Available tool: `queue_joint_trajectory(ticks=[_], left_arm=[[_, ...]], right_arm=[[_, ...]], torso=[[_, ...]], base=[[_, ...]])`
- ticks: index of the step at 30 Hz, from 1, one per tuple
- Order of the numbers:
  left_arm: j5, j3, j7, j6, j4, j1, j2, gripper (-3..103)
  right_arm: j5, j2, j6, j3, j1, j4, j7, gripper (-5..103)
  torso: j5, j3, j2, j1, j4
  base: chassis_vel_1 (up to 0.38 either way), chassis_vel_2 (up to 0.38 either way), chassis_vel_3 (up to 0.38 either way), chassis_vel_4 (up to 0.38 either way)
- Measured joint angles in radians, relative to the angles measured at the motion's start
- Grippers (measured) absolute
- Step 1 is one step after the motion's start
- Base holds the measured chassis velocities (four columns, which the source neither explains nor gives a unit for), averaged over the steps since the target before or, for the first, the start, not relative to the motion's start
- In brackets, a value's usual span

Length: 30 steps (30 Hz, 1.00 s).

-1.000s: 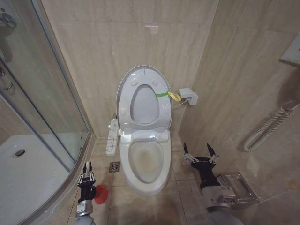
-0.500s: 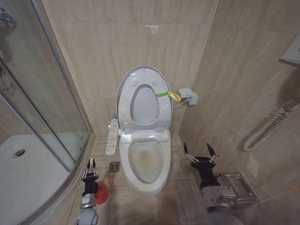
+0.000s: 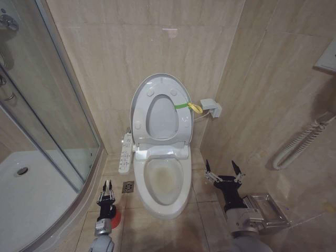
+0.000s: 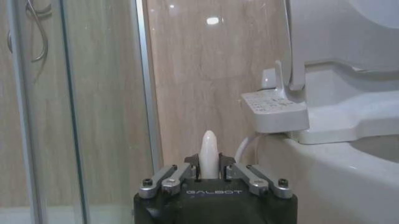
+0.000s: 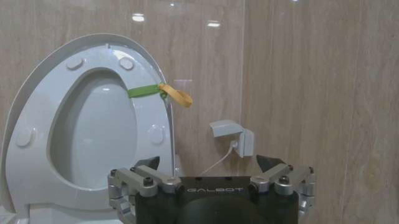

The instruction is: Open the toilet lid, clean the toilet bowl with a toilet brush, close the toilet lid, and flush.

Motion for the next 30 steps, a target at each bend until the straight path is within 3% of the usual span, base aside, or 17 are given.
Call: queue_joint_trajectory(ticks=[30], left_arm=[[0.013,0.0,0.065,0.0,0.126,-0.036,-0.009,21]], right_arm=[[0.0,0.0,0.0,0.0,0.0,0.0,0.0,100]], torso=[[0.0,0.0,0.0,0.0,-0.0001]], base=[[0.0,0.0,0.0,0.0]])
